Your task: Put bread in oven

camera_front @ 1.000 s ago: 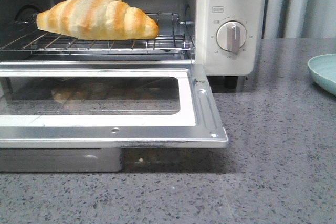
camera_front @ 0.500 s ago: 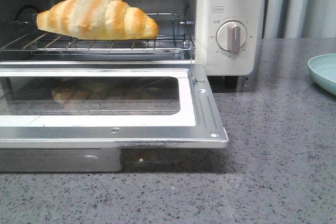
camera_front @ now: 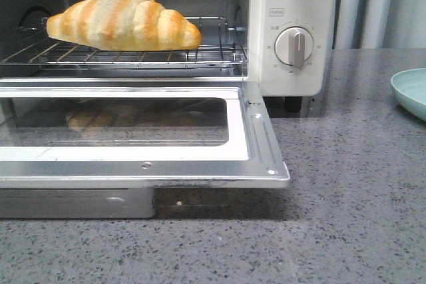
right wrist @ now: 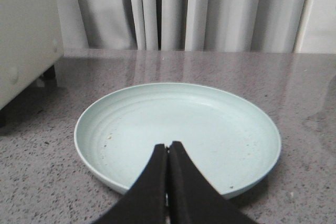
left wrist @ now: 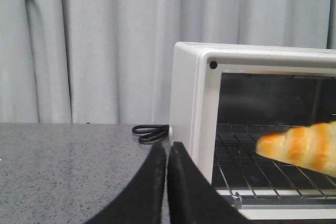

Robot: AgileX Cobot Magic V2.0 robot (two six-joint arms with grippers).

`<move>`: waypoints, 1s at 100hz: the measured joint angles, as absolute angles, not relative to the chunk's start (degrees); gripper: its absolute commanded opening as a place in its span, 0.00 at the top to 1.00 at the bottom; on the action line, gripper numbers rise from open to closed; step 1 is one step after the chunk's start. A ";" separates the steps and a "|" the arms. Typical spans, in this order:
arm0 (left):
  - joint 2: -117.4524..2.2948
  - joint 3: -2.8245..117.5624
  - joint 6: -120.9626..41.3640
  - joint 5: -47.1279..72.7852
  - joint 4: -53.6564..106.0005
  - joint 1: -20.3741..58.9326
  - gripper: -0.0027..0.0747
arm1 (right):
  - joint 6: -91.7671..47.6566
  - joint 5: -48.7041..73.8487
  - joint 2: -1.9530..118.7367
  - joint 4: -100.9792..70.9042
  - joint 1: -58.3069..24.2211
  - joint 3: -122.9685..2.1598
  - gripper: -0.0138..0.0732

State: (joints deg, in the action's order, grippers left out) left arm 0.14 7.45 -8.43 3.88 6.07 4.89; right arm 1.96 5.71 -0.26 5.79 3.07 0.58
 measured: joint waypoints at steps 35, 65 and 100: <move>0.14 7.45 -8.43 3.81 6.07 4.89 0.99 | 1.41 5.08 -0.46 5.06 5.78 0.58 0.92; 0.14 7.45 -8.43 3.81 6.07 4.89 0.99 | 1.41 4.50 -0.46 4.73 4.27 0.58 0.92; 0.14 7.45 -8.43 3.81 6.07 4.89 0.99 | 1.41 4.41 -0.46 4.73 4.27 0.58 0.92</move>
